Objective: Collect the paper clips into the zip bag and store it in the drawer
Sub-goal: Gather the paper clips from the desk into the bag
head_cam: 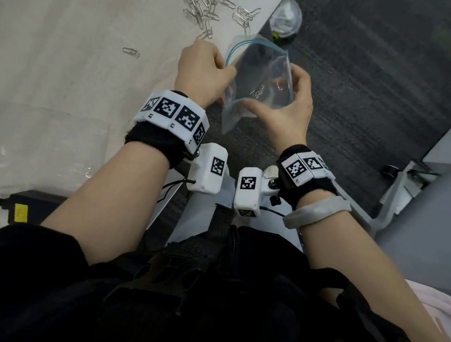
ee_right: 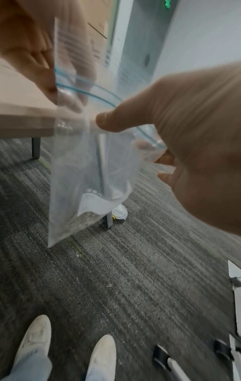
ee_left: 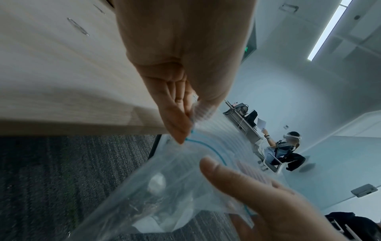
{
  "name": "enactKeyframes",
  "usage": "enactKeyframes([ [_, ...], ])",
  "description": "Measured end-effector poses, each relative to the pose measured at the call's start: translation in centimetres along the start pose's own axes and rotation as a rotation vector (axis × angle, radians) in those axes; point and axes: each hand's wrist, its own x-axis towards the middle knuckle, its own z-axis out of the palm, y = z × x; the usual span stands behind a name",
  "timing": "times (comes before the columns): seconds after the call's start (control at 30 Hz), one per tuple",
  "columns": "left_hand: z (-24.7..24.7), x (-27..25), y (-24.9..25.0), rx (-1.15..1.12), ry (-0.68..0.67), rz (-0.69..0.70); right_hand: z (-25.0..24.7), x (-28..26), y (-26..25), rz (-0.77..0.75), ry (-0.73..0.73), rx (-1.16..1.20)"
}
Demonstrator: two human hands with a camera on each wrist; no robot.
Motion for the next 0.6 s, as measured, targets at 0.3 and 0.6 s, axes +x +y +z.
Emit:
enactKeyframes([
  [0.3, 0.9, -0.4, 0.0, -0.205, -0.113, -0.051, -0.3, -0.8, 0.7, 0.042, -0.071, 0.032],
  [0.6, 1.5, 0.1, 0.6, 0.037, -0.156, 0.102, -1.2, -0.4, -1.5, -0.049, -0.182, -0.287],
])
